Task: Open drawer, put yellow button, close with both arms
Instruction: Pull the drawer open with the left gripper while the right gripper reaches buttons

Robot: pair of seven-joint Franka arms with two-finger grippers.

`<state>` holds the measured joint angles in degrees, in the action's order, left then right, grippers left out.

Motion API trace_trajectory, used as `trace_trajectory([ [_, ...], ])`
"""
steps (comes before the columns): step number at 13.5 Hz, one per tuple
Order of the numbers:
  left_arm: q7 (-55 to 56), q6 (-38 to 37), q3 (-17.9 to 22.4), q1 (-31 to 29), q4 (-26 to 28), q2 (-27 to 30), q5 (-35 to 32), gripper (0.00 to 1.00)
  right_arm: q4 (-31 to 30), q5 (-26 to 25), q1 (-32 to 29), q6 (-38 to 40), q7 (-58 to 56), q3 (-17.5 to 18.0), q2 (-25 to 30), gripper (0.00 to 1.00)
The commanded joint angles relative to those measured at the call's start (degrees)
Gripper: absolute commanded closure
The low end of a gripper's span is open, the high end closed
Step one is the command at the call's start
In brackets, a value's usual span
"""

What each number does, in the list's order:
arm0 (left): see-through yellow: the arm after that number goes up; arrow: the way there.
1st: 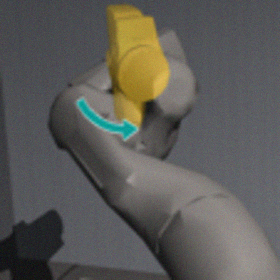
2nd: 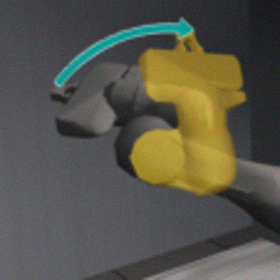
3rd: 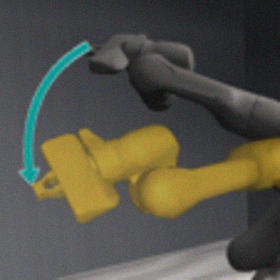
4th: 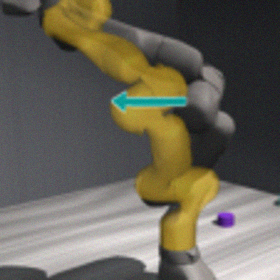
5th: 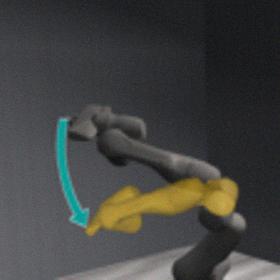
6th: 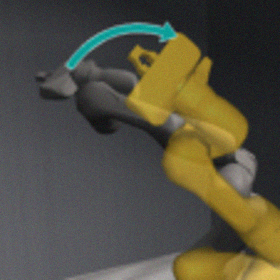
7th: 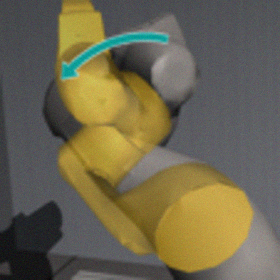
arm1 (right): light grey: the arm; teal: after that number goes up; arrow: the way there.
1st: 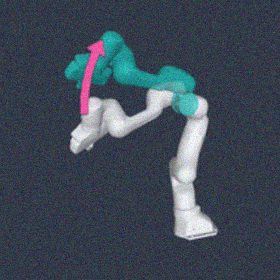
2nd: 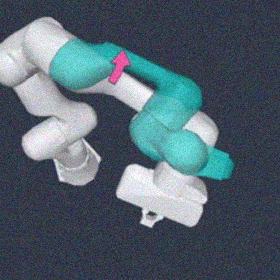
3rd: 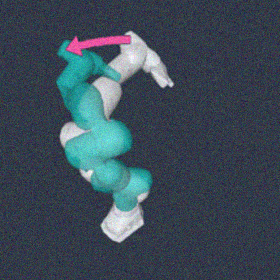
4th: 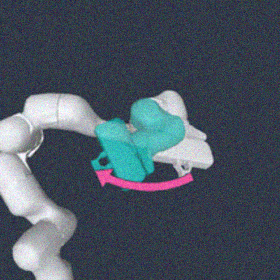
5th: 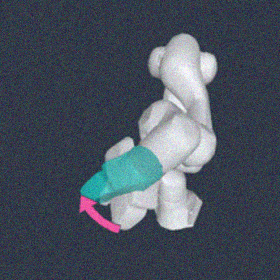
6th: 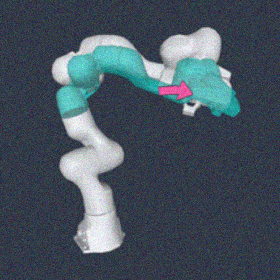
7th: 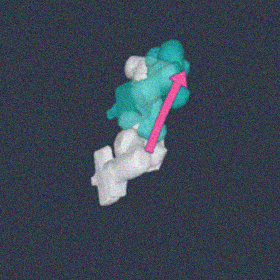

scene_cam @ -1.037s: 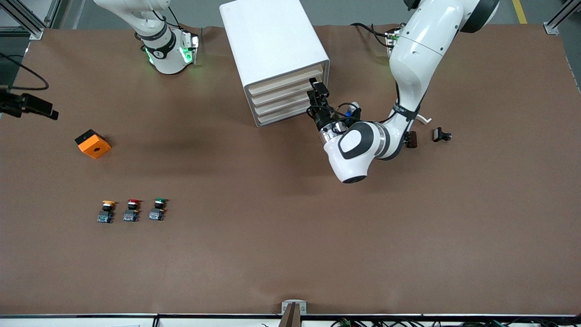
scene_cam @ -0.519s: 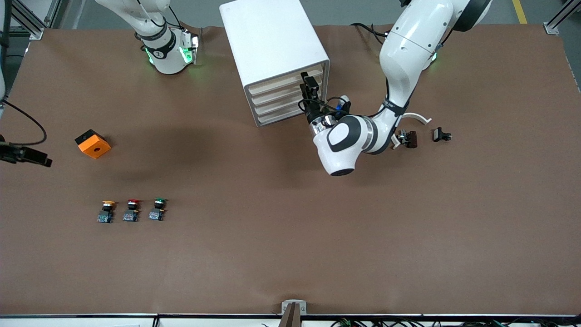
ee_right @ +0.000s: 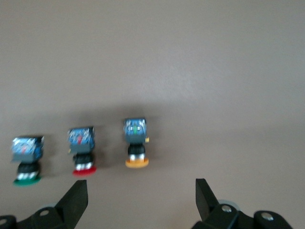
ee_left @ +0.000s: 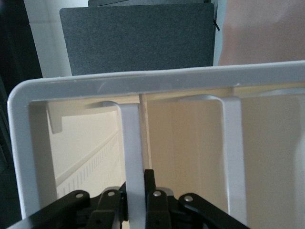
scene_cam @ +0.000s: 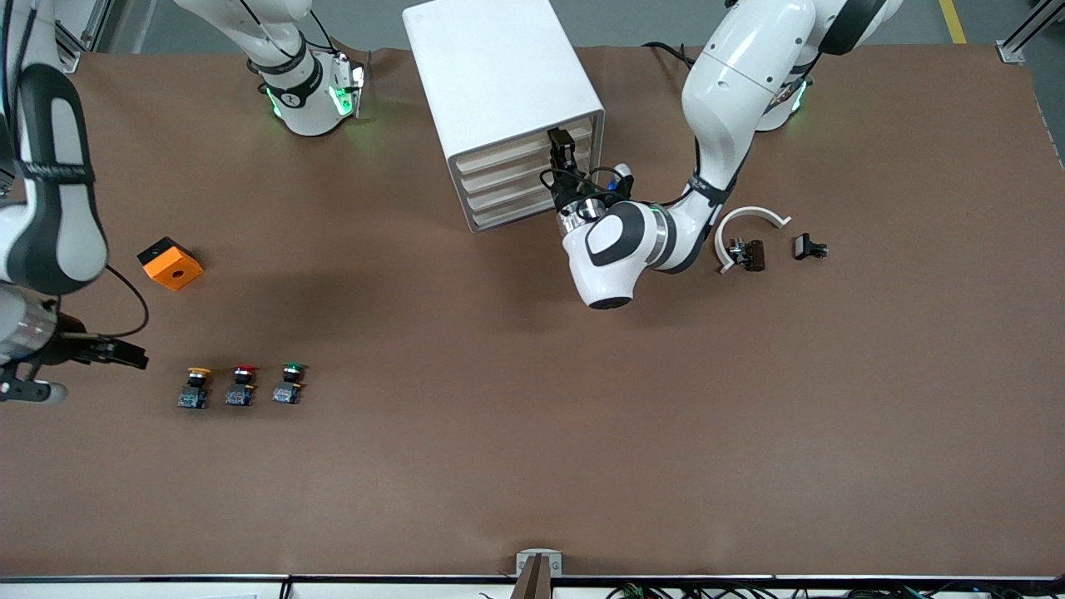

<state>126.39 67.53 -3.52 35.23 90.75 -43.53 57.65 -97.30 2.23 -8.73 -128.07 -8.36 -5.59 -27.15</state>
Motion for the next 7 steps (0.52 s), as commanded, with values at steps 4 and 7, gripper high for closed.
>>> trace_trajectory([
  [4, -0.61, 1.2, 0.88, -2.09, 0.92, 0.55, 0.71, 0.95, -1.85, 3.75, 0.12, -12.71, -0.78, 0.4, -8.43, 0.0],
  [7, -0.61, 2.26, 0.88, -4.73, 0.75, 0.55, 0.71, 0.94, -1.58, 3.66, 1.26, -15.98, -0.78, 0.49, -11.16, 0.0],
])
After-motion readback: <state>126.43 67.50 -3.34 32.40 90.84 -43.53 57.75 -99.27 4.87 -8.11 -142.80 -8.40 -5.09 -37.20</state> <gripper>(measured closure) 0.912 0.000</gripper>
